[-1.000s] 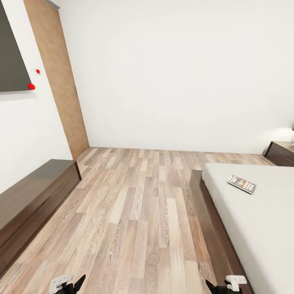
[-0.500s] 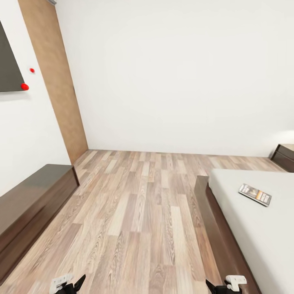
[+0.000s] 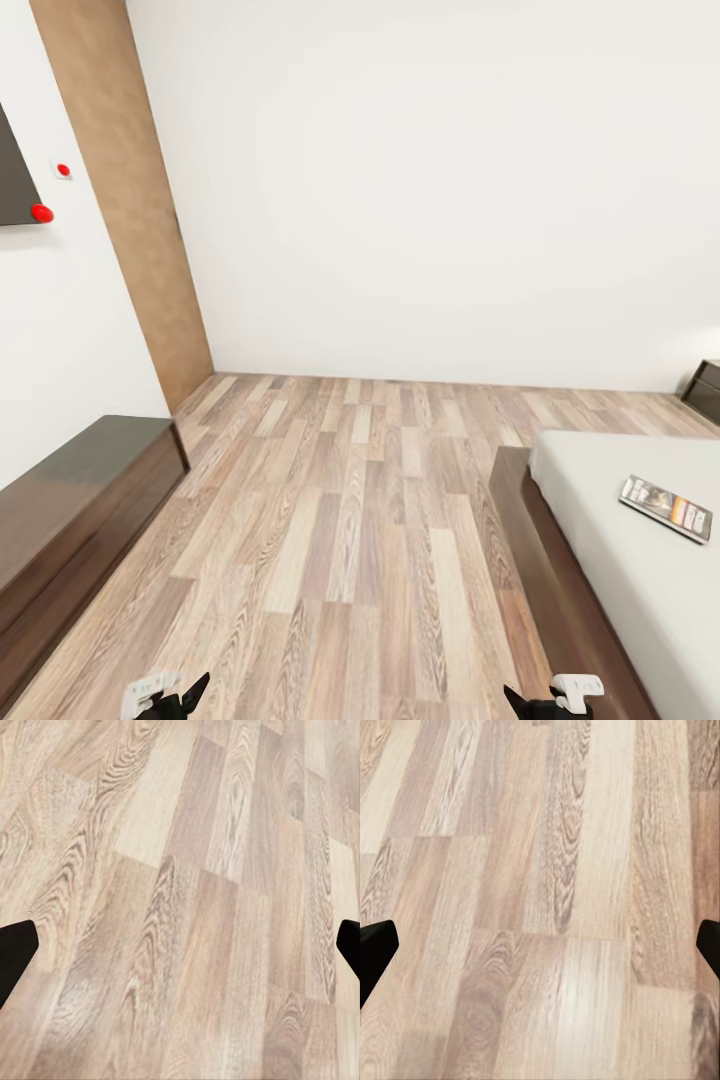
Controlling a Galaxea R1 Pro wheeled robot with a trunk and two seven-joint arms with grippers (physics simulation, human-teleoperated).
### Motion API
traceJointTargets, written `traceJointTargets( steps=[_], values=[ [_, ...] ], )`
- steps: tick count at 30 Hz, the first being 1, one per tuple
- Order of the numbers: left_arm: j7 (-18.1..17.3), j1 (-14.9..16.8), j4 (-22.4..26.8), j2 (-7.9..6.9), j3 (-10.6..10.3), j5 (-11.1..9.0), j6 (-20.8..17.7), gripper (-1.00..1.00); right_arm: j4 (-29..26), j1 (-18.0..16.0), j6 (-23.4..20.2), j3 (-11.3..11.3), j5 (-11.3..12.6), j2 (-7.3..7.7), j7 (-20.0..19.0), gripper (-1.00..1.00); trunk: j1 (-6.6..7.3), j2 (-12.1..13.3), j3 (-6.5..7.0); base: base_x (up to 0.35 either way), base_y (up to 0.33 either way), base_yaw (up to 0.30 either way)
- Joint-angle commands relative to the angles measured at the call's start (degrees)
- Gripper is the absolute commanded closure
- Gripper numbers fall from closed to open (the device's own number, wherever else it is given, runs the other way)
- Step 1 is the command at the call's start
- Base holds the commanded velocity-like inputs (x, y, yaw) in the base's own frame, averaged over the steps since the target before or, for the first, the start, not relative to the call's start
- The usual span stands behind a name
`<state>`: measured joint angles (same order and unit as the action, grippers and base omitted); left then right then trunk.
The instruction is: In the bedroom, move the book from the bed onto either nightstand, and place the two sandals side by side next to the bed.
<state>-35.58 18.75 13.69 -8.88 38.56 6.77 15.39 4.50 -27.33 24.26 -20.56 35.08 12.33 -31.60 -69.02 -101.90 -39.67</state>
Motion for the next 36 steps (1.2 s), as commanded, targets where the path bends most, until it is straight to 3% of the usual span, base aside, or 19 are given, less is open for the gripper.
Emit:
traceJointTargets(
  steps=[1, 36],
  values=[
    [-0.2, 0.1, -0.1, 0.01, 0.5, 0.6, 0.3, -1.00, 0.2, -0.1, 0.3, -0.4, 0.6, -0.02, -0.4, -1.00, -0.03, 0.0, -0.06, 0.327, 0.072, 0.000],
    [-0.1, 0.1, -0.1, 0.01, 0.5, 0.6, 0.3, -1.00, 0.2, -0.1, 0.3, -0.4, 0.6, -0.03, -0.4, -1.00, -0.03, 0.0, -0.06, 0.328, 0.024, 0.000]
  ],
)
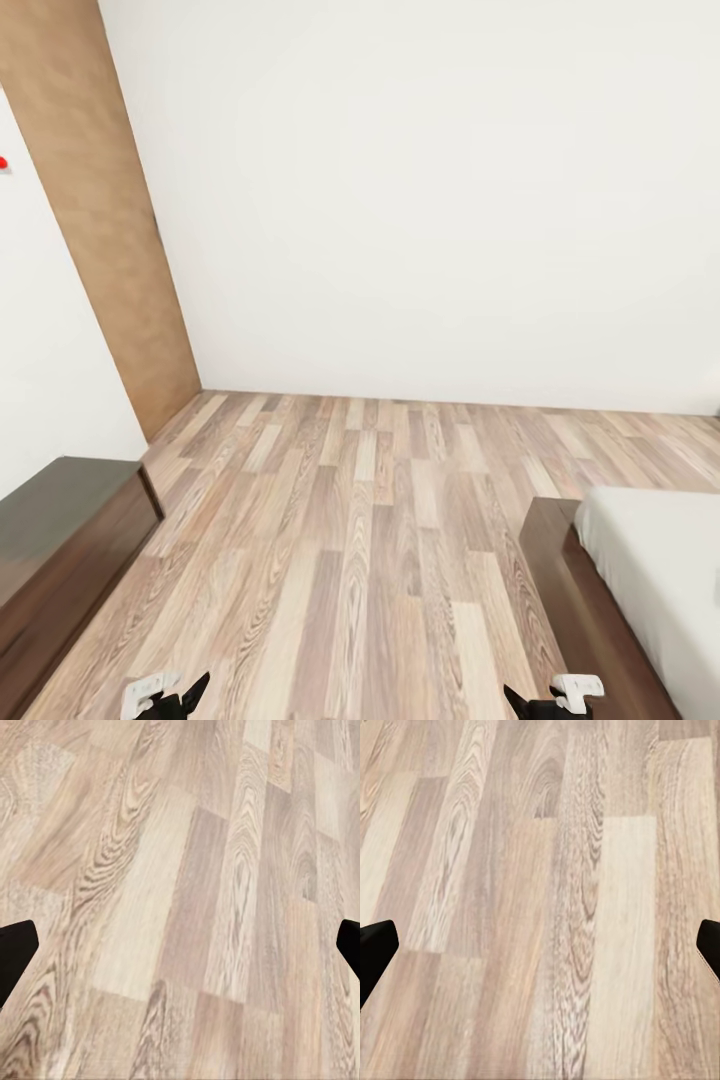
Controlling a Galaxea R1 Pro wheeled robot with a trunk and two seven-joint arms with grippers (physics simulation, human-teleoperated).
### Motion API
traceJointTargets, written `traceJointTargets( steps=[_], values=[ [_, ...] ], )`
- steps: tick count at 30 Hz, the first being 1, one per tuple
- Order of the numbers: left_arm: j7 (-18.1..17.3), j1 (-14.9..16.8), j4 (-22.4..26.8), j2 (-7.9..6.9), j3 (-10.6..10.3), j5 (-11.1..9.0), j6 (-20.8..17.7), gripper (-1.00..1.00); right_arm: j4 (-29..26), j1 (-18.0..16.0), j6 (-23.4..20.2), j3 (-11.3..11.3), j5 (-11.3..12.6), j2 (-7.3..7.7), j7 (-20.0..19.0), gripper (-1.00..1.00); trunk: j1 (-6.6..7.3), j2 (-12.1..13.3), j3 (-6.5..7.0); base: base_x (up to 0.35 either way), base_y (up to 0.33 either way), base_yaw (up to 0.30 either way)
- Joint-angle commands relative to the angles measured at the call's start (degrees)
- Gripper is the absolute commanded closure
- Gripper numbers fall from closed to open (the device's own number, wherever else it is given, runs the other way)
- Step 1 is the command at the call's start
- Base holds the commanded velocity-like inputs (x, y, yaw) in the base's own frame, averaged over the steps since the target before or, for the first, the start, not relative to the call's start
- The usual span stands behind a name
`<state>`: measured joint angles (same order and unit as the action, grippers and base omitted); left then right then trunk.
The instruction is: In the bedroom, move the book from the bed onto either nightstand, and place the two sandals side by side next to the bed.
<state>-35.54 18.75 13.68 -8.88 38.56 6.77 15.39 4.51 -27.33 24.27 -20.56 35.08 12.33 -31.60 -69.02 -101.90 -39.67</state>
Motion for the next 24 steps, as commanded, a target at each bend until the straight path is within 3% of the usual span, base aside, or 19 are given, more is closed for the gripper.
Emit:
traceJointTargets(
  steps=[1, 24],
  values=[
    [-0.2, 0.1, -0.1, 0.01, 0.5, 0.6, 0.3, -1.00, 0.2, -0.1, 0.3, -0.4, 0.6, -0.02, -0.4, -1.00, -0.03, 0.0, -0.06, 0.329, 0.000, 0.000],
    [-0.2, 0.1, -0.1, 0.01, 0.5, 0.6, 0.3, -1.00, 0.2, -0.1, 0.3, -0.4, 0.6, -0.02, -0.5, -1.00, -0.03, 0.0, -0.06, 0.329, 0.000, 0.000]
  ],
)
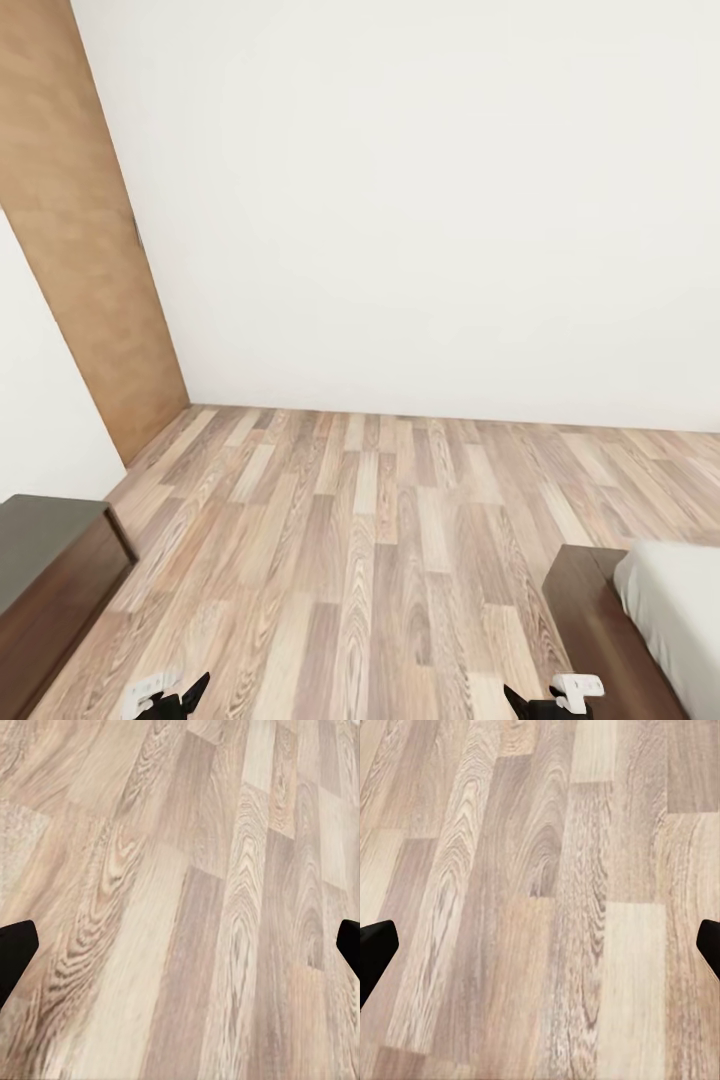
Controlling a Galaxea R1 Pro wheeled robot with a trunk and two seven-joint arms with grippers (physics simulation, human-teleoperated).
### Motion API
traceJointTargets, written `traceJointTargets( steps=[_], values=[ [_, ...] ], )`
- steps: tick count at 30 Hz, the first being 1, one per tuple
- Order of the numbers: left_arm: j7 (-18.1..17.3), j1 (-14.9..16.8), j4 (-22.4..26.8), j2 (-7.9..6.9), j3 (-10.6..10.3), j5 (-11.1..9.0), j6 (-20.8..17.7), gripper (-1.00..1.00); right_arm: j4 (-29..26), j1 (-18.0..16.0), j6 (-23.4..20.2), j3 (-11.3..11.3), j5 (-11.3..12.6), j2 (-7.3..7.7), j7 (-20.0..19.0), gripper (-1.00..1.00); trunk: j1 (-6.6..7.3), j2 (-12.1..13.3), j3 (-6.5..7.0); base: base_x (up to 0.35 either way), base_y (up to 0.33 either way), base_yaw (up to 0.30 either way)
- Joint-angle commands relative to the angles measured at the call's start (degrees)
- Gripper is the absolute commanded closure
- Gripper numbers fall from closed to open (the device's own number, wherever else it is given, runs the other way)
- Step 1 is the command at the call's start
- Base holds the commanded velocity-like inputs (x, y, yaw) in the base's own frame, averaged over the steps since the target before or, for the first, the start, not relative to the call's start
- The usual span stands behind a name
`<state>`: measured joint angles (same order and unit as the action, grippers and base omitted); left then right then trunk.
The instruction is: In the bedroom, move the book from the bed onto either nightstand, and place the two sandals side by side next to the bed.
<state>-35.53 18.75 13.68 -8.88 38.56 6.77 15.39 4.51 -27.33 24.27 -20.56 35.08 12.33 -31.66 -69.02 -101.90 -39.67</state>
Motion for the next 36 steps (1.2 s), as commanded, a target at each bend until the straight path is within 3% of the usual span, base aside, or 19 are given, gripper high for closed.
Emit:
traceJointTargets(
  steps=[1, 36],
  values=[
    [-0.2, 0.1, -0.1, 0.01, 0.5, 0.6, 0.3, -1.00, 0.2, -0.1, 0.3, -0.4, 0.6, -0.02, -0.4, -1.00, -0.03, 0.0, -0.06, 0.329, 0.000, 0.000],
    [-0.2, 0.1, -0.1, 0.01, 0.5, 0.6, 0.3, -1.00, 0.2, -0.1, 0.3, -0.4, 0.6, -0.02, -0.5, -1.00, -0.03, 0.0, -0.06, 0.329, 0.000, 0.000]
  ],
)
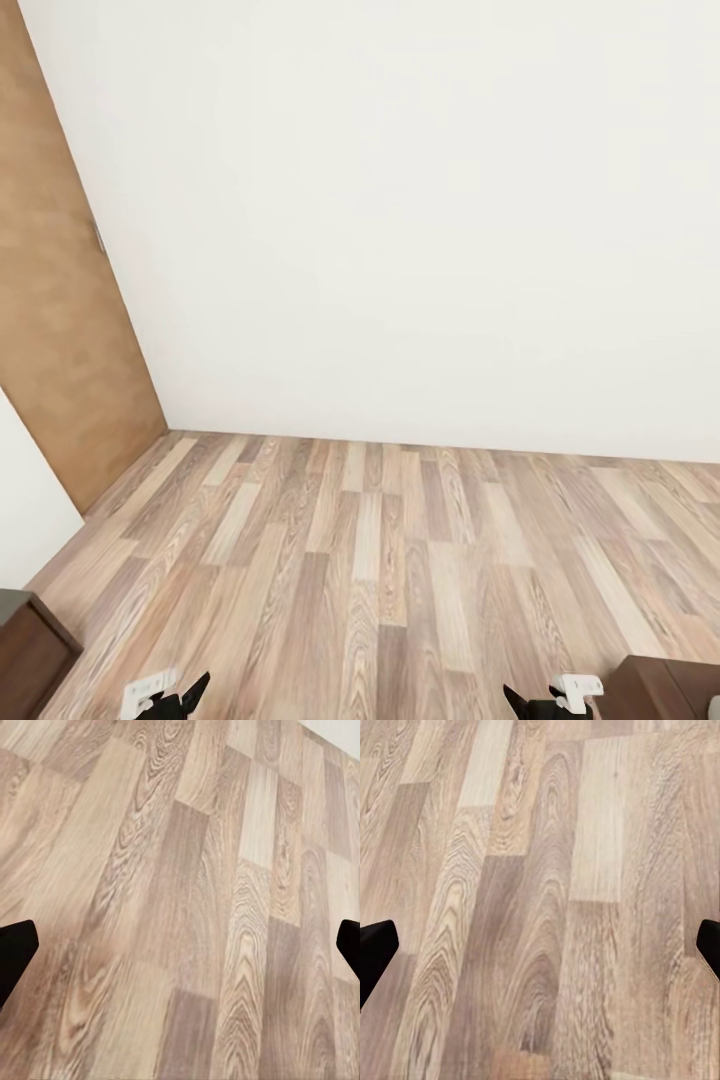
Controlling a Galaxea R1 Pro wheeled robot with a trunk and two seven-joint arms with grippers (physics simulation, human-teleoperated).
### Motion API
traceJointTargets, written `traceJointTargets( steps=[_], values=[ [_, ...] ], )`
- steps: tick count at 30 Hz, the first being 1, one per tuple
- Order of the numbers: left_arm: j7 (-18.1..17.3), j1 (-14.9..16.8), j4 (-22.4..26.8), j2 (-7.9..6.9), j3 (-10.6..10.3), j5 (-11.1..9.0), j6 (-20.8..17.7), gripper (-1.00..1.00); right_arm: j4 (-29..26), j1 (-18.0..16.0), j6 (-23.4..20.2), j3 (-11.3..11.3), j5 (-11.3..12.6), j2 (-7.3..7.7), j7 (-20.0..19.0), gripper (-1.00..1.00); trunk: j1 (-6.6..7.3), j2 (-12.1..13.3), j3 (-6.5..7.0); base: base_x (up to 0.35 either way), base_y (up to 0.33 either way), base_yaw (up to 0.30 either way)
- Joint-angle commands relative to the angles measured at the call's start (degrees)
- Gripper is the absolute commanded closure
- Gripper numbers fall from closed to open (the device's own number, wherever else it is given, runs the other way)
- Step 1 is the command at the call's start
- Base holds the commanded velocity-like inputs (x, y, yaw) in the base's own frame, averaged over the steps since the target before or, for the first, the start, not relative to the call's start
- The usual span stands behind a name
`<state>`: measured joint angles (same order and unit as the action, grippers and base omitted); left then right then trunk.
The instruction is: In the bedroom, move the book from the bed onto either nightstand, and place the two sandals side by side next to the bed.
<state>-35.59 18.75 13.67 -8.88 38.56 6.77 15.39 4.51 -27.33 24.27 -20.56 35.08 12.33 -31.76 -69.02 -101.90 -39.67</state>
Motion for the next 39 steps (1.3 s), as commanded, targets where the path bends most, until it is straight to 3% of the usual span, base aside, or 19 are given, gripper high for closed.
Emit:
traceJointTargets(
  steps=[1, 20, 39],
  values=[
    [-0.2, 0.1, -0.1, 0.01, 0.5, 0.6, 0.3, -1.00, 0.2, -0.1, 0.3, -0.4, 0.6, -0.02, -0.4, -1.00, -0.03, 0.0, -0.06, 0.329, 0.000, 0.000],
    [-0.2, 0.1, 0.0, 0.01, 0.5, 0.6, 0.3, -1.00, 0.2, -0.1, 0.3, -0.4, 0.6, -0.02, -0.4, -1.00, -0.03, 0.0, -0.06, 0.315, 0.073, 0.000],
    [-0.2, 0.1, -0.1, 0.01, 0.5, 0.6, 0.3, -1.00, 0.2, -0.1, 0.3, -0.4, 0.6, -0.02, -0.3, -1.00, -0.03, 0.0, -0.06, 0.112, 0.074, 0.000]
  ],
)
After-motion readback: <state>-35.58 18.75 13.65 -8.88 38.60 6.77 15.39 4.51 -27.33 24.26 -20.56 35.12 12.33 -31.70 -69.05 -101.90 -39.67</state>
